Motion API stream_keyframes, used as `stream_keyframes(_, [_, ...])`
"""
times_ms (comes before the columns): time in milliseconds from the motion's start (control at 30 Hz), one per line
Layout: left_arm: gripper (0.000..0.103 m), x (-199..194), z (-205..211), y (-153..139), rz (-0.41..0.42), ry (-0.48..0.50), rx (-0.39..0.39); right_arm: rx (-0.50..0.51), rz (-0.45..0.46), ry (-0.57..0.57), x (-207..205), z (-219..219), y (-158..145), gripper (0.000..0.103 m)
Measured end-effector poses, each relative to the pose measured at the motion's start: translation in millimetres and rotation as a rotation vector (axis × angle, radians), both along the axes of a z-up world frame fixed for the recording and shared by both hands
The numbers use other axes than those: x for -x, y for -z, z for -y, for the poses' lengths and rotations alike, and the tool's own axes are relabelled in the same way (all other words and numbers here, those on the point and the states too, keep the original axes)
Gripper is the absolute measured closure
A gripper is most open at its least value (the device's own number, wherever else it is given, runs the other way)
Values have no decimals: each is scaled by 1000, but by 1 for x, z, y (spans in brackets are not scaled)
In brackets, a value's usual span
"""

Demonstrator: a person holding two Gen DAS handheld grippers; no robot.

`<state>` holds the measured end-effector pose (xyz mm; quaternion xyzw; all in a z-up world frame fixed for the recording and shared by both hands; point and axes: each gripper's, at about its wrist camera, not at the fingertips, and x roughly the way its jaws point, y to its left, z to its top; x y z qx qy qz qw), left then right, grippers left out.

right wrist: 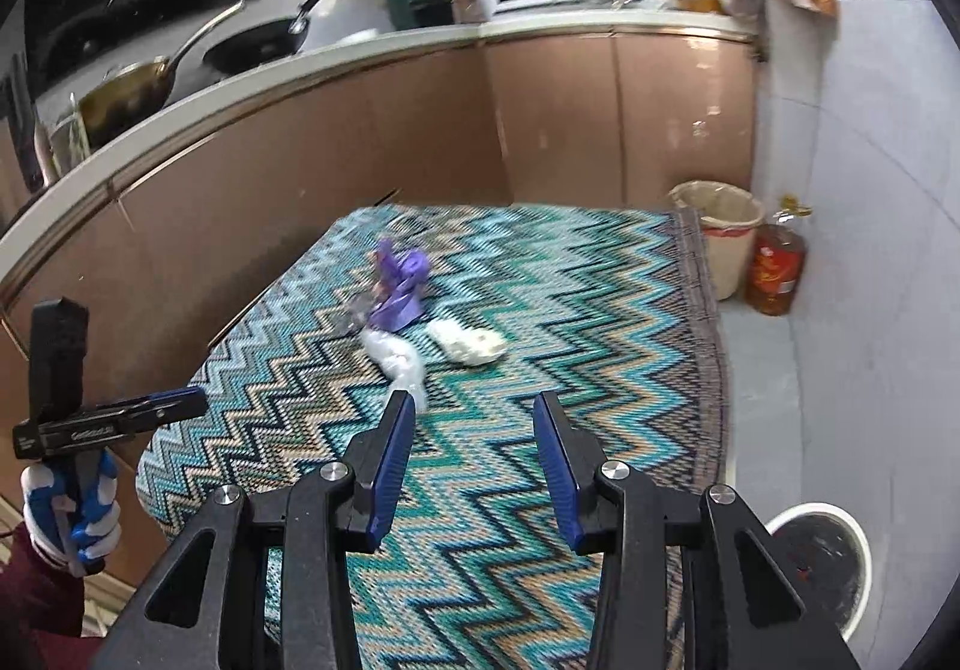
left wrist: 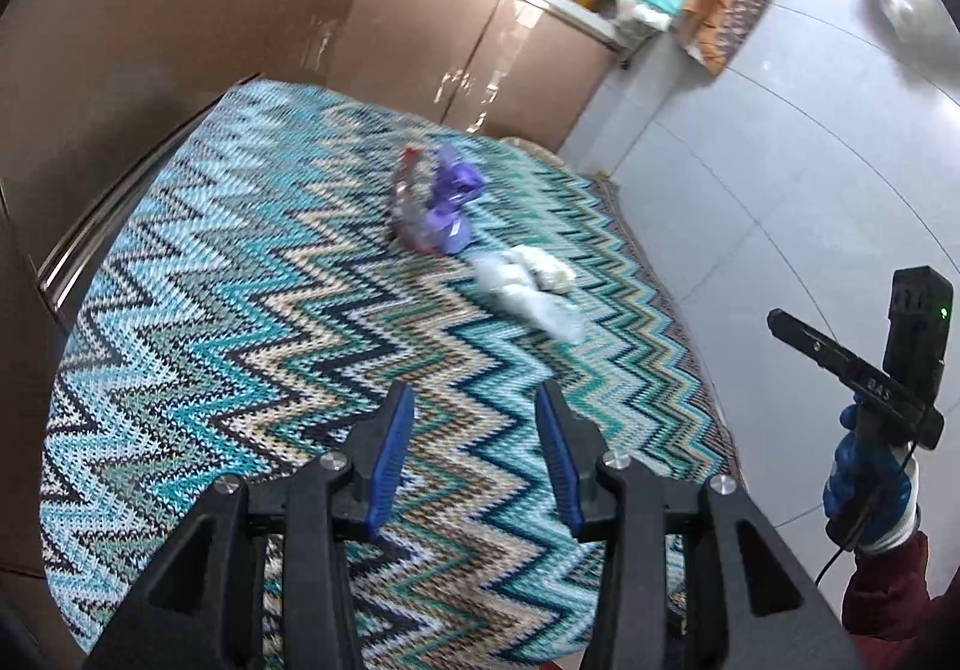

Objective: Collect trash
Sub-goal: 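Move both open tools back to the remaining trash on the table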

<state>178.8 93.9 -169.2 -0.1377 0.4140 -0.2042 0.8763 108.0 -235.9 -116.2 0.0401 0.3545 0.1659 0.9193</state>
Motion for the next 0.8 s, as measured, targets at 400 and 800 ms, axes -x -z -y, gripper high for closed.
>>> stream_keyframes(400, [63,-85,5,20,-37,-38,6,-9,-141,-181,-71,-59,54,64])
stream_keyframes(800, [63,-174,19,40,-94,-58,29,4,-209,-297,-119,-85,91,61])
